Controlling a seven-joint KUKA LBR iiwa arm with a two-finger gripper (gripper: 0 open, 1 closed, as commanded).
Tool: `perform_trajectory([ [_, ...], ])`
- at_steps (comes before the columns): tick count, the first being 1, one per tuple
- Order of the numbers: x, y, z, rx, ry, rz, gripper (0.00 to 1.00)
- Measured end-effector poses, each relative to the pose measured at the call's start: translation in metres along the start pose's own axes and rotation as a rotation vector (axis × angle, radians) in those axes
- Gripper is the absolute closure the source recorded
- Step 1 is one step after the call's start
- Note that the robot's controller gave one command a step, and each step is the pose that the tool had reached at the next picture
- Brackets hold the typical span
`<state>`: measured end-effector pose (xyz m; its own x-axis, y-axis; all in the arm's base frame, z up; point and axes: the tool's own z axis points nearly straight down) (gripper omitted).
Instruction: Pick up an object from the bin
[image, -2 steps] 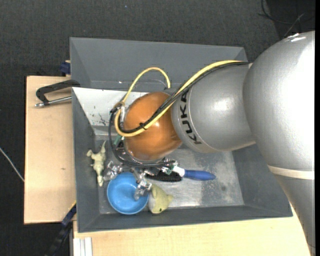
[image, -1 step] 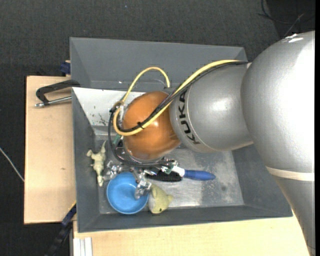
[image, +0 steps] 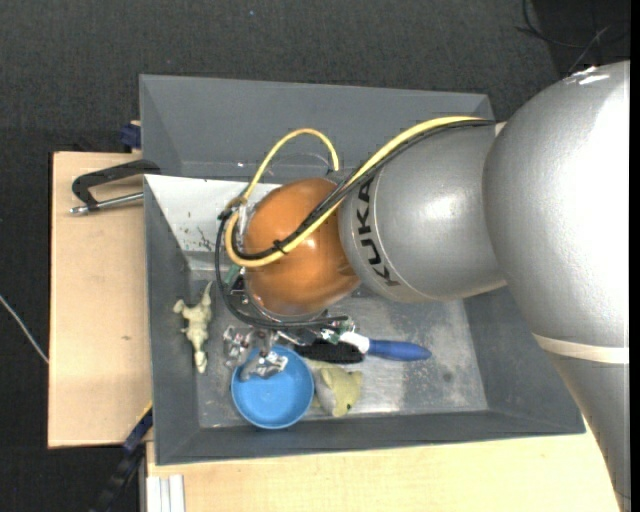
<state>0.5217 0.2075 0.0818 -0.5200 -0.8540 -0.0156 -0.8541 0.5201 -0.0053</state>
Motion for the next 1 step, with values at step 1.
perform_trajectory([
  [1, -0.0036, -0.0009, -0.0441, 0.000, 0.005, 0.001, 1.00],
])
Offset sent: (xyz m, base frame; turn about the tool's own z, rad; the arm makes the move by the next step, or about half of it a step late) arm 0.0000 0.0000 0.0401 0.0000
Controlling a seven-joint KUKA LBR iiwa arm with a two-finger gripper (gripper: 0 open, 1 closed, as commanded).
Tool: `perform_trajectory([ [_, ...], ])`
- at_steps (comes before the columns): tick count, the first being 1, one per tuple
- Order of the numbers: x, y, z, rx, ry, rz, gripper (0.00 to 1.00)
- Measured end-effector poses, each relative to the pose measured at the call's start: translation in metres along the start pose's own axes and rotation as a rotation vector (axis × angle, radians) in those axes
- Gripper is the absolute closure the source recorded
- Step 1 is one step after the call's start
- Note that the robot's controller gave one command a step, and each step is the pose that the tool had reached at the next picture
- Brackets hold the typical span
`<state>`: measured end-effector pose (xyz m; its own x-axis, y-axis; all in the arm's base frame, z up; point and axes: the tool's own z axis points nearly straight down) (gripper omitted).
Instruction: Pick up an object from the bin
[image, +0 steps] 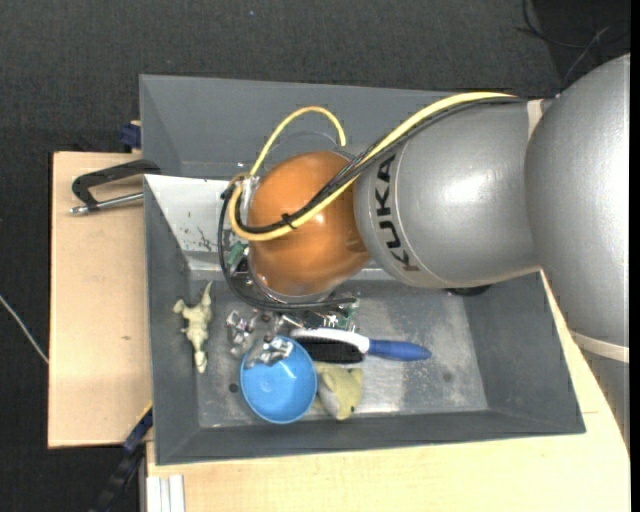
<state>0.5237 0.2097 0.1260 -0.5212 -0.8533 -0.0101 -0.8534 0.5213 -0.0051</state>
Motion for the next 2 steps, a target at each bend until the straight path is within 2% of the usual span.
perform_trajectory([
  [1, -0.002, 0.000, -0.004, -0.003, 0.003, 0.002, 1.00],
  [2, -0.004, -0.001, -0.044, 0.000, 0.001, 0.004, 1.00],
])
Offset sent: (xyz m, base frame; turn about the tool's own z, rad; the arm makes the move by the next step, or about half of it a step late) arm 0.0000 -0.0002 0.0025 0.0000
